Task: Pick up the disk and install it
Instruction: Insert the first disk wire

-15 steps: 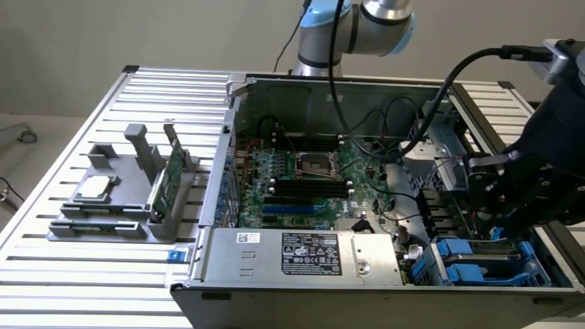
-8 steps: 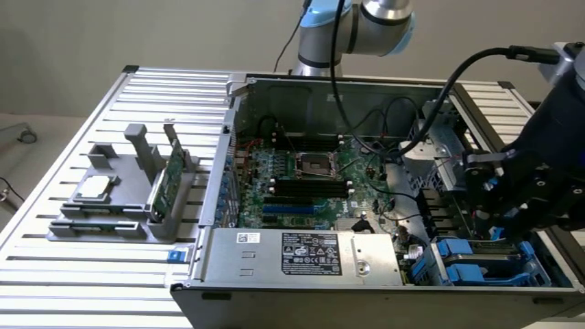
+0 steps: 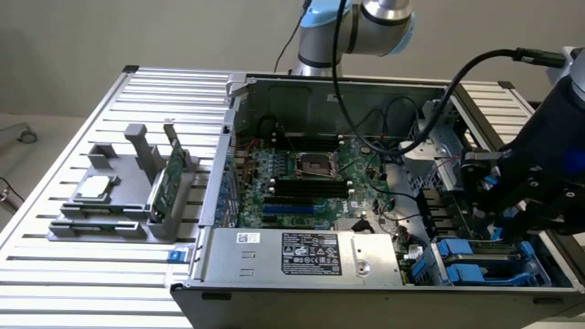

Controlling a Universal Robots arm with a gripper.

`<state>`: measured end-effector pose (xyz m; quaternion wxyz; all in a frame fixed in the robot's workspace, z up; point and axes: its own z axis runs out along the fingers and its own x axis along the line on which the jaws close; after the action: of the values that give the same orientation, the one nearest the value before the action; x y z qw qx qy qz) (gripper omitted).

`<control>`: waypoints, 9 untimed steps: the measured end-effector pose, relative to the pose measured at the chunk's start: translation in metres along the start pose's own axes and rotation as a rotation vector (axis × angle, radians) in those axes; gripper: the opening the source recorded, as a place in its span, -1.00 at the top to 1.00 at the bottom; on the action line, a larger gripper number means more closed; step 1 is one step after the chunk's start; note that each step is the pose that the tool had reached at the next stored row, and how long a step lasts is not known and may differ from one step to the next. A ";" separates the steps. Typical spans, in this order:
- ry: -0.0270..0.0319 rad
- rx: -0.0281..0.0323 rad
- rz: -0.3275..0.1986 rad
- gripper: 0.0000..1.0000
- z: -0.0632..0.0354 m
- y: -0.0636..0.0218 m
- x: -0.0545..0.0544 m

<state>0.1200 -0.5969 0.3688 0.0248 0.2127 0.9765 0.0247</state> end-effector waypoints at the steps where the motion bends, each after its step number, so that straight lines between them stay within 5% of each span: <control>1: 0.0017 -0.0047 0.009 0.27 0.0006 0.0001 0.000; 4: 0.0062 -0.0163 0.029 0.27 0.0020 0.0008 -0.002; 9: 0.0047 -0.0159 0.054 0.27 0.0025 0.0034 -0.007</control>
<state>0.1277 -0.5965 0.3667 0.0235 0.2386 0.9702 0.0337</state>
